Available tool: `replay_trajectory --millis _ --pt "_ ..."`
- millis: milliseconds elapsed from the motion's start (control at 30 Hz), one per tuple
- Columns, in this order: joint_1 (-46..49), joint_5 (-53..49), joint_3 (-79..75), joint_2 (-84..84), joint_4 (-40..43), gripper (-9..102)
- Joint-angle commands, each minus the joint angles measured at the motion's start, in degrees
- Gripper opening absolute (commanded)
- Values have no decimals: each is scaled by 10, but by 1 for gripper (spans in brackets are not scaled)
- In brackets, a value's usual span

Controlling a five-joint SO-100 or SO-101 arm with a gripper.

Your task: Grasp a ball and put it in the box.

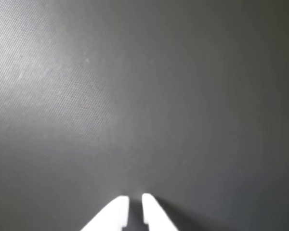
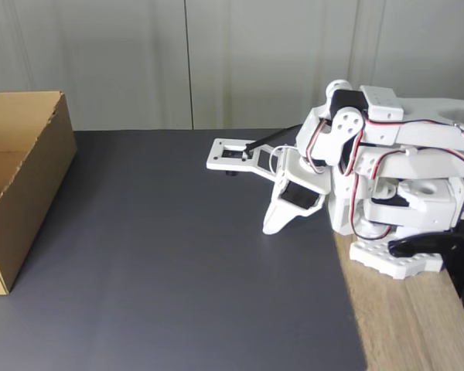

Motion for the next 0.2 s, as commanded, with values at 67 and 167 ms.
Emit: replay_trajectory --millis 67,167 --pt "-6 -1 1 -4 8 4" --pt "-6 -1 1 -4 8 4"
